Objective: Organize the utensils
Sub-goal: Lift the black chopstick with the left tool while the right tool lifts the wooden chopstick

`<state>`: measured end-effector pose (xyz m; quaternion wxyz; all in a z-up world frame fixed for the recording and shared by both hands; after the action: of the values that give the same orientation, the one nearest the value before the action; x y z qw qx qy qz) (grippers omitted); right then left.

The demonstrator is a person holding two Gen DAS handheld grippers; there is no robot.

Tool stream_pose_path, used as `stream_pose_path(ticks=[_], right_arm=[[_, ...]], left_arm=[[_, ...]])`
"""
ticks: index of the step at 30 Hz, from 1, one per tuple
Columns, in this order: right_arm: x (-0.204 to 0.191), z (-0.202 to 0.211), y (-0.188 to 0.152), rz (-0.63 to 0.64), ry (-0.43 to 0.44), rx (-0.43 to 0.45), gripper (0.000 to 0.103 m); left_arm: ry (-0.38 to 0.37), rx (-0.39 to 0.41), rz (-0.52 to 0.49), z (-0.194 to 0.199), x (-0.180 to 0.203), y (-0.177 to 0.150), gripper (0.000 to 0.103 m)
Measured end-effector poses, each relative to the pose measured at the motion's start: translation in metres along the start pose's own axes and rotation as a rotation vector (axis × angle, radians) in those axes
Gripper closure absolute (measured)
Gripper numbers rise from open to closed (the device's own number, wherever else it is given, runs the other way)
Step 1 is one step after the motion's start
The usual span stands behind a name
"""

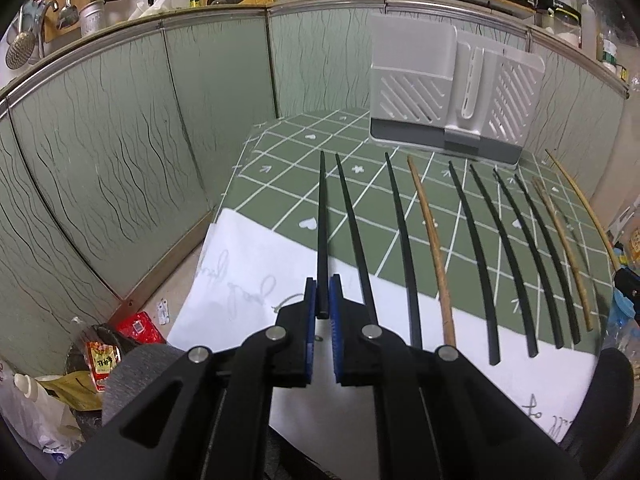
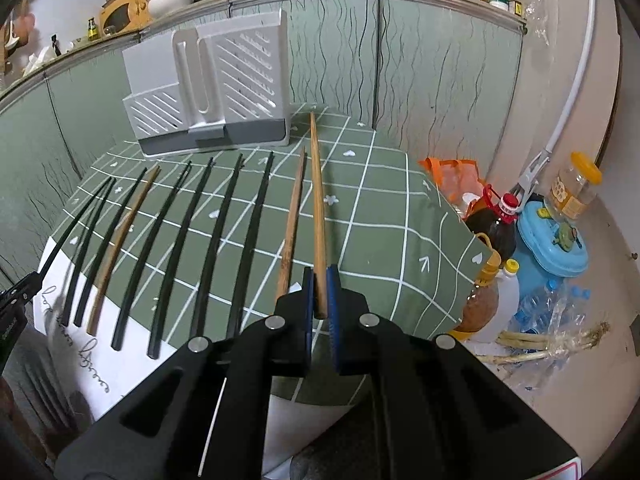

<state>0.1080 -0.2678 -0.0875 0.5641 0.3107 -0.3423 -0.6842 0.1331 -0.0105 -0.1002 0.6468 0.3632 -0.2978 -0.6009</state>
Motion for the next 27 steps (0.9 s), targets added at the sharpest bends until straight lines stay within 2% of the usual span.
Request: stream_pose_path(ticks=[17, 27], right_arm=[[0.000, 0.028, 0.034, 0.004, 0.030, 0.056, 0.097], [0.005, 0.018, 0.026, -0.016, 0.034, -0.003, 0.097]], left_arm=[[-0.034, 0.069, -0.003, 0.028, -0.005, 0.043, 0.095], [-0.042, 0.074, -0.008, 0.031, -0.006, 0.050, 0.095]])
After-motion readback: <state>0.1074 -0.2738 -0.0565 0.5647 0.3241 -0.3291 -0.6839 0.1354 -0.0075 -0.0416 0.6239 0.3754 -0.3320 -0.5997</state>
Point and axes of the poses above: each gripper's, at about its wrist camera, not at the fingertips, and z roughly against the way its jaws point, x to its right, y to its top, the point moved 7 cm from there along -z, roughly the way its jaws point, and after that the axes turned 9 degrees about x, right-handed, at the moved point
